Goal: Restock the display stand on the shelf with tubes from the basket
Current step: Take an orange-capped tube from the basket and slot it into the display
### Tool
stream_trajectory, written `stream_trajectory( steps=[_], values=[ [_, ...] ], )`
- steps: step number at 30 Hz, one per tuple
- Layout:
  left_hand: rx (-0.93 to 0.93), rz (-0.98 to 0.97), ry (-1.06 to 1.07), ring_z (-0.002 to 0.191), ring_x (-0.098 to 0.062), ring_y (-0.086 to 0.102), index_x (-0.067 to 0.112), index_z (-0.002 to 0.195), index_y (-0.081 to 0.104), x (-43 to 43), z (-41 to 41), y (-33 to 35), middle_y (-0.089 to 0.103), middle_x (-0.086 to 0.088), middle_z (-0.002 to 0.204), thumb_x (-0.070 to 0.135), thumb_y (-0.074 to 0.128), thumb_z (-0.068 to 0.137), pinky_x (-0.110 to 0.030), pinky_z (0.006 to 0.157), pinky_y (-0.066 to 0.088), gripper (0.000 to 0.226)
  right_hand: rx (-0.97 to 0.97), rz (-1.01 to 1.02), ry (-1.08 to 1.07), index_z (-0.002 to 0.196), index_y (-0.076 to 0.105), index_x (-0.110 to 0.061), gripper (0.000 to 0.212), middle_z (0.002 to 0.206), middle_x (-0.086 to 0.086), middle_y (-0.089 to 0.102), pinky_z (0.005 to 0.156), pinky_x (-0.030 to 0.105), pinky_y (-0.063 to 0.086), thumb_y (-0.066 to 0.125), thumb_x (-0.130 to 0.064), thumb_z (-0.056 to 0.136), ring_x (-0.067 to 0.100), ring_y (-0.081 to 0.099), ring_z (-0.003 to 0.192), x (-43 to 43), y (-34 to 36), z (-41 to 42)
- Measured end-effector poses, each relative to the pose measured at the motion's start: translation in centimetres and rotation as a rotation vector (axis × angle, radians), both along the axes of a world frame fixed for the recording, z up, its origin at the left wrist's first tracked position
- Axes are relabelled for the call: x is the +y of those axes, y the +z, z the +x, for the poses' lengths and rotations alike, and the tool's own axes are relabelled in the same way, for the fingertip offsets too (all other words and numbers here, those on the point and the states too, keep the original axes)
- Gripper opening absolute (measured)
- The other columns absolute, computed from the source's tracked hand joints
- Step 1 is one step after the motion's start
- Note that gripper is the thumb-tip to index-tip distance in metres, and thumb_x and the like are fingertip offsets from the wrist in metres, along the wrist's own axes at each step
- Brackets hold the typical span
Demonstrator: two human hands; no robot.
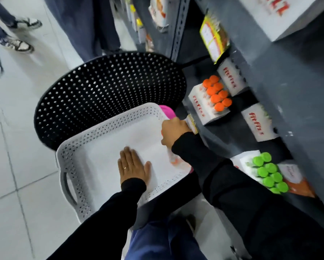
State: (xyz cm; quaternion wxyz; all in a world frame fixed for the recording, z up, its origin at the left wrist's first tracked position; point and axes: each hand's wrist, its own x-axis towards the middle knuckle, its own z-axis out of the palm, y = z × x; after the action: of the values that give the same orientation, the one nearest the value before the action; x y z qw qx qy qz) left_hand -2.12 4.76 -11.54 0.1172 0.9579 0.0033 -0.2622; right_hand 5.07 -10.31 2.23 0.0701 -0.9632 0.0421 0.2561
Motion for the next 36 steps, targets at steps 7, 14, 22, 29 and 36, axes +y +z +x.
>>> stream_trajectory(
  steps=[7, 14, 22, 29, 36],
  values=[
    [-0.259, -0.266, -0.213, 0.143, -0.034, 0.011, -0.004, 0.141, 0.017, -9.5, 4.3, 7.2, 0.015, -0.022, 0.153, 0.047, 0.019, 0.09, -0.045, 0.117, 0.009, 0.072, -0.226, -0.065, -0.228, 0.102, 0.064, -0.008, 0.027, 0.111, 0.017, 0.061, 0.078, 0.034, 0.049, 0.065, -0.015, 0.077, 0.034, 0.06, 0.104, -8.0, 12.8, -3.4],
    [-0.506, -0.52, -0.381, 0.142, -0.036, 0.014, -0.005, 0.139, 0.023, -19.0, 5.9, 15.7, 0.02, -0.023, 0.151, 0.036, 0.03, 0.088, -0.044, 0.117, 0.012, 0.067, -0.492, -0.005, -0.441, 0.087, 0.072, -0.015, 0.018, 0.086, 0.006, 0.067, 0.075, 0.028, 0.043, 0.062, -0.029, 0.085, 0.023, 0.055, 0.083, -14.0, 25.7, -11.1],
    [-0.549, -0.502, -0.75, 0.144, -0.032, 0.006, -0.001, 0.142, 0.016, -26.9, 0.6, 20.6, 0.013, -0.019, 0.155, 0.036, 0.037, 0.095, -0.041, 0.118, 0.005, 0.063, -0.607, -0.151, -0.569, 0.109, 0.066, -0.015, 0.027, 0.106, 0.008, 0.068, 0.088, 0.035, 0.049, 0.059, -0.022, 0.084, 0.03, 0.056, 0.105, -17.0, 30.8, -18.8],
    [-0.529, -0.389, -0.877, 0.144, -0.028, 0.008, 0.003, 0.142, 0.02, -28.8, -2.8, 20.2, 0.015, -0.015, 0.155, 0.044, 0.031, 0.094, -0.041, 0.118, 0.003, 0.064, -0.689, -0.224, -0.683, 0.094, 0.068, -0.008, 0.025, 0.091, 0.009, 0.065, 0.081, 0.034, 0.047, 0.066, -0.026, 0.077, 0.026, 0.053, 0.092, -17.9, 31.8, -23.7],
    [-0.549, -0.334, -0.9, 0.144, -0.028, 0.009, 0.004, 0.143, 0.019, -28.7, -2.7, 19.8, 0.015, -0.015, 0.155, 0.044, 0.029, 0.095, -0.041, 0.119, 0.004, 0.063, -0.664, -0.272, -0.91, 0.084, 0.069, -0.001, 0.035, 0.085, 0.016, 0.067, 0.052, 0.027, 0.04, 0.072, -0.035, 0.077, 0.029, 0.061, 0.083, -19.8, 32.0, -27.3]
  ],
)
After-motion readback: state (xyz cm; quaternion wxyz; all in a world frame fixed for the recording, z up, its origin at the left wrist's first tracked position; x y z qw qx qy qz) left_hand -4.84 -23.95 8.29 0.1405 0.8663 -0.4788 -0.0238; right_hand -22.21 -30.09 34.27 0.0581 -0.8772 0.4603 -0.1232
